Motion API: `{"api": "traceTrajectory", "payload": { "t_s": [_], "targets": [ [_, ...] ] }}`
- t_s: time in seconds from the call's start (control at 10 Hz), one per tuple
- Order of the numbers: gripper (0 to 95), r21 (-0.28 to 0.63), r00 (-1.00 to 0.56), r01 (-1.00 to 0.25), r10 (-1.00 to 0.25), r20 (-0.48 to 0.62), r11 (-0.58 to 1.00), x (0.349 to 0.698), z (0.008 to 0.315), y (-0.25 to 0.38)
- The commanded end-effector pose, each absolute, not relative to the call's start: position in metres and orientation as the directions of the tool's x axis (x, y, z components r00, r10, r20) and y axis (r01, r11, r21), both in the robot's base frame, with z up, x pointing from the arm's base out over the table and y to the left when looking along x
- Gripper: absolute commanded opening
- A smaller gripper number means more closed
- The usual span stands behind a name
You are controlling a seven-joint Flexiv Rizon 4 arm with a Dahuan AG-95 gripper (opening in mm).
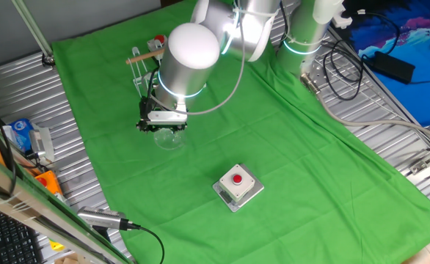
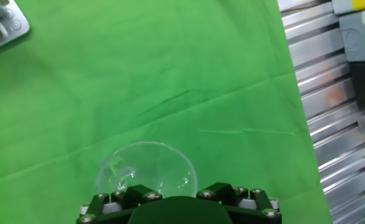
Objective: Put the cup on the cup rack
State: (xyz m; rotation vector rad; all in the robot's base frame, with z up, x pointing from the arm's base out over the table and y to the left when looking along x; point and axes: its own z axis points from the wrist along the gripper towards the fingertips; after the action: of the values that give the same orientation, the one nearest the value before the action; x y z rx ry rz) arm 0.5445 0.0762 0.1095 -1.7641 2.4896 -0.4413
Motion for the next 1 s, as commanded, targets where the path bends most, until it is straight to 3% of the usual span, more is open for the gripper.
{"api": "traceTrajectory", "payload": {
  "t_s": [0.1, 1.0],
  "targets": [
    [76.0, -0.265, -0.346, -0.914, -0.931, 0.115, 0.307, 0.544, 0.107, 0.081],
    [76.0, -0.268, -0.408, -0.889, -0.908, 0.096, 0.371, 0.546, 0.103, 0.092]
  ]
}}
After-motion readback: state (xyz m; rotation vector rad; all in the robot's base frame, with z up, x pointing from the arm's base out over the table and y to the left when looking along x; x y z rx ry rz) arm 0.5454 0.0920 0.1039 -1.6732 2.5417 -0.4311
